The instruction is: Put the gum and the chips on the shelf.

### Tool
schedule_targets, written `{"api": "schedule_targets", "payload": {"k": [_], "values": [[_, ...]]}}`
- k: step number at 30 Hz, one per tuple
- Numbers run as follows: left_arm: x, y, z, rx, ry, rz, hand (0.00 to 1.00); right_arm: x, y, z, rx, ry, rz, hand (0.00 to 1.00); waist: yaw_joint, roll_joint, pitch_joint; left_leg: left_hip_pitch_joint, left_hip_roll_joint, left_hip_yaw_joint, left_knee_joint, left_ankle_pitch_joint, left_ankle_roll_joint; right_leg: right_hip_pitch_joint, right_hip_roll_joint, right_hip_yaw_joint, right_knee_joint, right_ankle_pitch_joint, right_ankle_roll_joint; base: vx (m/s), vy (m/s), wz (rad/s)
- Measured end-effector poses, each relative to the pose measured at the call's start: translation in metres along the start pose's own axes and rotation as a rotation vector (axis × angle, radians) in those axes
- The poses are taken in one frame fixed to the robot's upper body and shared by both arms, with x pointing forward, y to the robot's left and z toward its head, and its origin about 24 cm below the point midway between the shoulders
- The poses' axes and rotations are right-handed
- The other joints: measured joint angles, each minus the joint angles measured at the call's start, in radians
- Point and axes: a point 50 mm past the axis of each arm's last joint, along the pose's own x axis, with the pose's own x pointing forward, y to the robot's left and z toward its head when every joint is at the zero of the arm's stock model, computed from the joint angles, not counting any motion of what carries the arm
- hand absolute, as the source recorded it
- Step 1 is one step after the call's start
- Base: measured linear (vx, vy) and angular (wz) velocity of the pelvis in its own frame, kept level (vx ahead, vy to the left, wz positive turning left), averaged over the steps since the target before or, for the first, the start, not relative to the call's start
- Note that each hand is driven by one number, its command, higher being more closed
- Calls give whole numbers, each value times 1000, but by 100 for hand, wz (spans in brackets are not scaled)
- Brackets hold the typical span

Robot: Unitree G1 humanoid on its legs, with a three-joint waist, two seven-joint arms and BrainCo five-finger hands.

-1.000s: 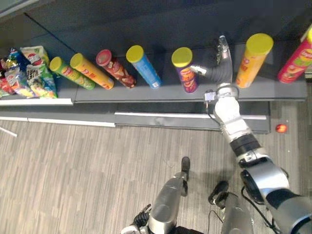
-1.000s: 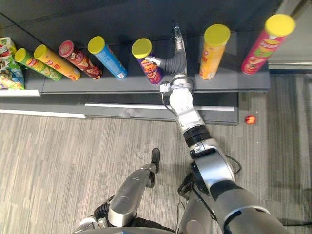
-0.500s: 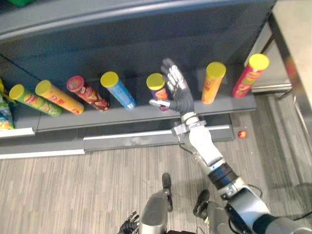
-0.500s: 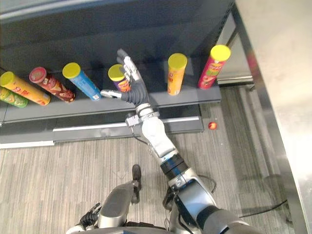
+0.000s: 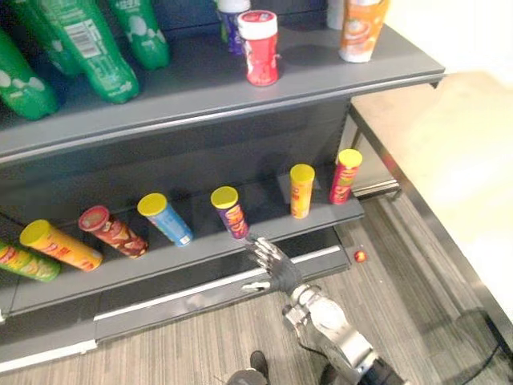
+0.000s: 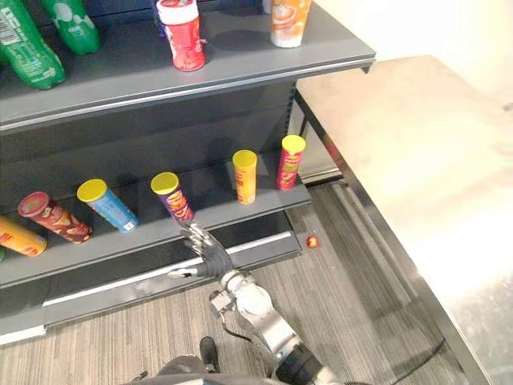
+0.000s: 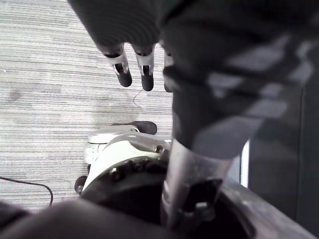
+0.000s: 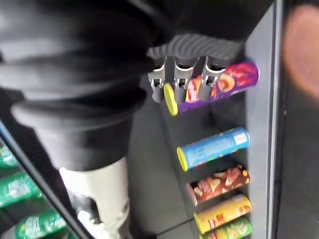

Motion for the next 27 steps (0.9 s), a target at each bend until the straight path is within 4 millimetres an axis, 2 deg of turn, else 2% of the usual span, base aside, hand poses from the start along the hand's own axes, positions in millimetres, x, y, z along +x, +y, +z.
{"api": "schedule_targets", "payload": {"k": [6, 8, 9, 11, 13, 14, 16, 17, 21, 24, 25, 27], "values": [[-1, 2, -2, 35, -3, 18, 0, -34, -26, -21, 26, 79, -120, 0, -23, -4, -6, 19, -3, 26, -1, -6, -3, 5, 2, 28, -1, 1, 1, 3, 16, -13], [-1, 3, -2, 51, -6, 21, 0, -58, -46, -31, 46, 118, -246, 0, -25, -4, -6, 20, -3, 29, -1, -7, -2, 4, 3, 33, -2, 1, 1, -7, 1, -5], [-1, 3, -2, 51, -7, 22, 0, -60, -49, -32, 47, 123, -261, 0, -25, -4, -6, 20, -3, 29, -1, -7, -2, 4, 3, 34, -3, 1, 1, 0, 0, 0], [-2, 5, -2, 49, -10, 29, 0, -78, -63, -41, 49, 165, -345, 0, -27, -4, -7, 20, -3, 31, -1, -7, -2, 4, 6, 40, -5, 2, 2, 7, 2, -5], [-3, 6, -4, 46, -5, 35, 0, -104, -78, -63, 54, 265, -456, 0, -31, -5, -16, 19, 0, 37, -2, -8, -3, 3, 11, 47, -20, 10, -1, 24, 1, -9], [-3, 7, -5, 41, -2, 37, 0, -110, -81, -69, 55, 293, -478, 0, -33, -6, -20, 19, 0, 38, -2, -8, -3, 2, 12, 48, -23, 11, -1, 45, -1, -7], [-4, 7, -11, 20, 16, 42, 0, -136, -89, -91, 90, 398, -567, 0, -47, -7, -32, 21, 1, 39, -1, -9, -5, 4, 15, 51, -28, 12, -1, 45, -4, -3], [-4, 8, -12, 14, 21, 46, 0, -142, -90, -96, 98, 423, -585, 0, -52, -7, -33, 22, 1, 40, -1, -10, -5, 5, 16, 51, -29, 12, -2, 31, -6, -8], [-5, 7, -21, -40, 62, 55, 0, -186, -96, -125, 189, 570, -762, 0, -61, 0, -49, 34, 5, 50, -2, -12, -8, 11, 23, 63, -38, 15, -5, 17, -8, -11], [-6, 8, -28, -69, 94, 65, 0, -199, -105, -130, 206, 582, -880, 0, -75, -1, -56, 41, 6, 48, -2, -12, -9, 27, 27, 60, -62, 27, -7, -11, 1, 0], [-6, 7, -30, -91, 106, 70, 0, -203, -108, -132, 215, 591, -914, 0, -77, 9, -62, 48, 6, 48, -2, -12, -9, 38, 28, 60, -74, 33, -6, -38, 4, -1], [-7, 7, -33, -107, 120, 76, 0, -210, -109, -136, 234, 617, -978, 0, -76, 2, -67, 50, 6, 46, -2, -13, -10, 42, 28, 59, -82, 34, -6, -16, 2, 2]]}}
